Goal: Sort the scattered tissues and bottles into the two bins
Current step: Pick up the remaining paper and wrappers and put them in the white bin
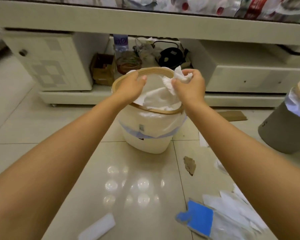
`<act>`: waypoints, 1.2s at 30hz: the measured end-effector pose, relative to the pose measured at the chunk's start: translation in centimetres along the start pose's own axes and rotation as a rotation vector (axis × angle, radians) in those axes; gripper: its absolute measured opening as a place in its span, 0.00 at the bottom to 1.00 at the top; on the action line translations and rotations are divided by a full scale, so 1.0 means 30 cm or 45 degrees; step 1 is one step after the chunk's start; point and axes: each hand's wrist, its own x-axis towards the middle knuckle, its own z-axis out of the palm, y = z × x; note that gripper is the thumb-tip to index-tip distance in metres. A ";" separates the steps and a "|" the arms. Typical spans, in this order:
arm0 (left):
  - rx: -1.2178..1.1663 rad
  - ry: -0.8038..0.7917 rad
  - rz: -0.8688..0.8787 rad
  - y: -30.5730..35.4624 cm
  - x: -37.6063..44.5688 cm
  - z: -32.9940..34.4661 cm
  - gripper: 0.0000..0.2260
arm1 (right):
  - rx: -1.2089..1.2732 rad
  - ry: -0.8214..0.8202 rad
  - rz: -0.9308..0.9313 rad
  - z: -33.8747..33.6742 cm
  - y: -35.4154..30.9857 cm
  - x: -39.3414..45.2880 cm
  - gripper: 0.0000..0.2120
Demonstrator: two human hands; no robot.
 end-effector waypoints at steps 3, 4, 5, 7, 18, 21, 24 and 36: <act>-0.150 0.063 0.068 -0.064 -0.059 -0.024 0.10 | -0.159 -0.168 -0.002 0.054 0.038 0.009 0.17; -0.182 0.062 0.077 -0.078 -0.080 -0.035 0.10 | -0.206 -0.200 -0.033 0.061 0.048 0.001 0.18; -0.204 0.068 0.077 -0.087 -0.103 -0.045 0.12 | -0.226 -0.220 -0.072 0.063 0.051 -0.014 0.18; -0.266 0.083 0.089 -0.093 -0.163 -0.060 0.12 | -0.184 -0.261 -0.146 0.055 0.047 -0.059 0.14; 0.038 -0.533 0.005 -0.353 -0.563 -0.071 0.15 | -0.165 -0.841 -0.426 -0.004 0.129 -0.491 0.05; 0.222 -0.756 -0.139 -0.464 -0.652 -0.071 0.22 | -0.254 -0.976 -0.337 0.009 0.184 -0.556 0.04; 0.544 -0.969 -0.290 -0.607 -0.764 -0.034 0.39 | -0.316 -1.076 -0.260 0.017 0.230 -0.595 0.03; 0.761 -1.076 -0.046 -0.868 -1.077 0.113 0.28 | -0.578 -1.230 -0.075 -0.096 0.497 -0.753 0.04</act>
